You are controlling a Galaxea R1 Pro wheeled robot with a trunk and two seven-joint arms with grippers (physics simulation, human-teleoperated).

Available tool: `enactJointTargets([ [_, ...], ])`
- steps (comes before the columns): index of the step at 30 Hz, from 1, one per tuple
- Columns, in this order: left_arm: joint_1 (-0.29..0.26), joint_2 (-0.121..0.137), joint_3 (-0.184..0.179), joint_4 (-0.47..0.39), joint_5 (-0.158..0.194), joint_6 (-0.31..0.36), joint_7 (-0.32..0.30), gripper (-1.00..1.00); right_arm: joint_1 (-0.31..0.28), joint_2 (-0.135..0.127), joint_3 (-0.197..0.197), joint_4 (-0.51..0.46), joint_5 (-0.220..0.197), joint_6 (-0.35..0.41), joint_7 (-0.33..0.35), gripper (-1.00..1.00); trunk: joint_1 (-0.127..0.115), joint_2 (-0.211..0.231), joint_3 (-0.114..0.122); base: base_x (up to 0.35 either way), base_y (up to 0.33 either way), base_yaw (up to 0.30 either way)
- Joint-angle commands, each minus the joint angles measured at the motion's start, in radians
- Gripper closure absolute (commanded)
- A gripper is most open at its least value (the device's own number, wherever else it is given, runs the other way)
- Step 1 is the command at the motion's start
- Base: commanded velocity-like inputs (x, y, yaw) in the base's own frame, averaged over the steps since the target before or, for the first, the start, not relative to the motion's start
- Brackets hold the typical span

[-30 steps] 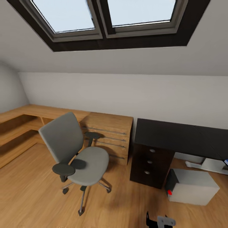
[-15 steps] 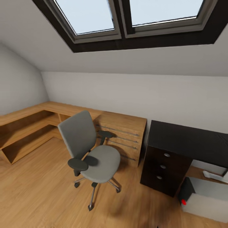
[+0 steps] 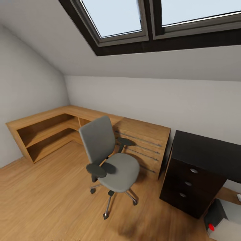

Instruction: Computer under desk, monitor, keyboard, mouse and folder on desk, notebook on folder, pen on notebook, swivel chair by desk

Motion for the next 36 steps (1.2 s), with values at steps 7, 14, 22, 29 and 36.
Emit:
enactJointTargets([
  [7, 0.0, -0.002, -0.012, 0.043, 0.007, -0.154, 0.006, -1.0, -0.001, 0.013, 0.005, 0.002, -0.007, -0.003, -0.005, -1.0, 0.0, -0.001, -0.001, 0.0, 0.0, 0.284],
  [14, 0.0, -0.003, -0.008, 0.059, 0.011, -0.191, 0.011, -1.0, -0.001, 0.015, 0.005, 0.002, -0.008, -0.003, -0.005, -1.0, 0.0, -0.001, -0.001, 0.0, 0.0, 0.284],
  [22, 0.0, -0.002, -0.003, 0.061, 0.012, -0.196, 0.01, -1.0, -0.001, 0.012, 0.002, -0.002, -0.01, -0.003, -0.006, -1.0, 0.0, -0.001, -0.001, 0.0, 0.0, 0.284],
  [29, 0.0, -0.002, -0.007, 0.063, 0.012, -0.192, 0.011, -1.0, -0.001, 0.01, 0.001, -0.004, -0.01, -0.003, -0.006, -1.0, 0.0, -0.001, -0.001, 0.0, -0.066, 0.284],
  [36, 0.0, -0.001, -0.007, 0.065, 0.013, -0.188, 0.013, -1.0, -0.001, 0.01, 0.001, -0.004, -0.01, -0.003, -0.006, -1.0, 0.0, -0.001, -0.001, 0.0, -0.29, 0.284],
])
